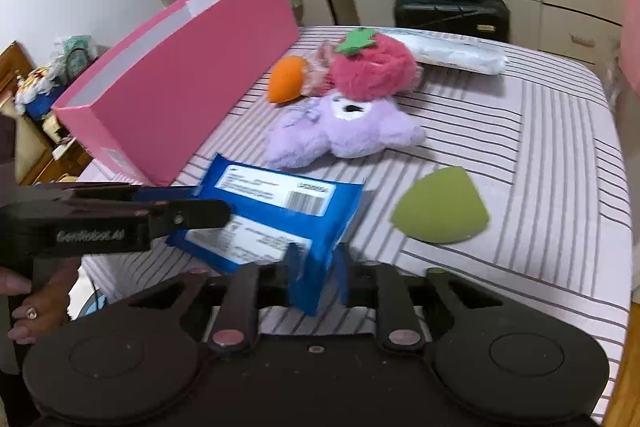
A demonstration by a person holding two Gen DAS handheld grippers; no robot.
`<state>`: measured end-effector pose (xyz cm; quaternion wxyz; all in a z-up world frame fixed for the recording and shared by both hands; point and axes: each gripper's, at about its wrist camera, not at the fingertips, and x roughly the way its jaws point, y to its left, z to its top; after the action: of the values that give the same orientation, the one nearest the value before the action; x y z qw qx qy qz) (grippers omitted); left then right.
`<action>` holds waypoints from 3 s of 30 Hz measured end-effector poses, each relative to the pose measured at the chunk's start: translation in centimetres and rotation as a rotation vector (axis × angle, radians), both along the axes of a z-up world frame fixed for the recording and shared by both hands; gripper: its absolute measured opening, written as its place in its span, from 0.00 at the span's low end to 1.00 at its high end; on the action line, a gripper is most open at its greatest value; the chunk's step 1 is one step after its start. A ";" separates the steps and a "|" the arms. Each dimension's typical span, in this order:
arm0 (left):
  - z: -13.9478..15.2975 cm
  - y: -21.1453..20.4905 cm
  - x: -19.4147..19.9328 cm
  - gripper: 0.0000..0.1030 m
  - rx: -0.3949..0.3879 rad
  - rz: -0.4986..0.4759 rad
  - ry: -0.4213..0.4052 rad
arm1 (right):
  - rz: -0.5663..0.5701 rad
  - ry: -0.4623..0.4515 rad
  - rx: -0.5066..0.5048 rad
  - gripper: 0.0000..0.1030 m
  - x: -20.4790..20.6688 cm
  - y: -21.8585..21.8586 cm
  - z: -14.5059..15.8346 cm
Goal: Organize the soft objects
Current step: 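Close the left gripper on the edge of the blue wet-wipe pack, then carry the blue wet-wipe pack with the left gripper into the pink box, then open the left gripper to drop the pack beside the plush toy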
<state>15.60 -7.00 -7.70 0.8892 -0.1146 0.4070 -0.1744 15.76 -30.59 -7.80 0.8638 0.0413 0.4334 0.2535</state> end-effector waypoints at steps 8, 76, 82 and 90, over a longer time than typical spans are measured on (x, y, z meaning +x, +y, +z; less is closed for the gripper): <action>0.7 -0.6 -0.2 0.36 0.022 -0.040 0.011 | -0.030 0.022 0.004 0.21 -0.1 0.6 0.6; 10.3 17.3 17.0 0.36 0.393 -0.093 0.206 | 0.438 0.156 -0.158 0.48 17.4 24.4 9.5; 10.1 17.1 18.5 0.36 0.419 -0.058 0.188 | 0.425 0.194 -0.144 0.48 18.0 24.9 9.0; 11.6 16.3 17.1 0.47 0.476 -0.043 0.099 | 0.387 0.147 -0.147 0.46 17.5 25.2 9.1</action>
<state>32.67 9.27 3.94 0.8662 0.0986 0.4821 -0.0867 33.28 -5.42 1.32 0.7657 -0.0876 0.5125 0.3786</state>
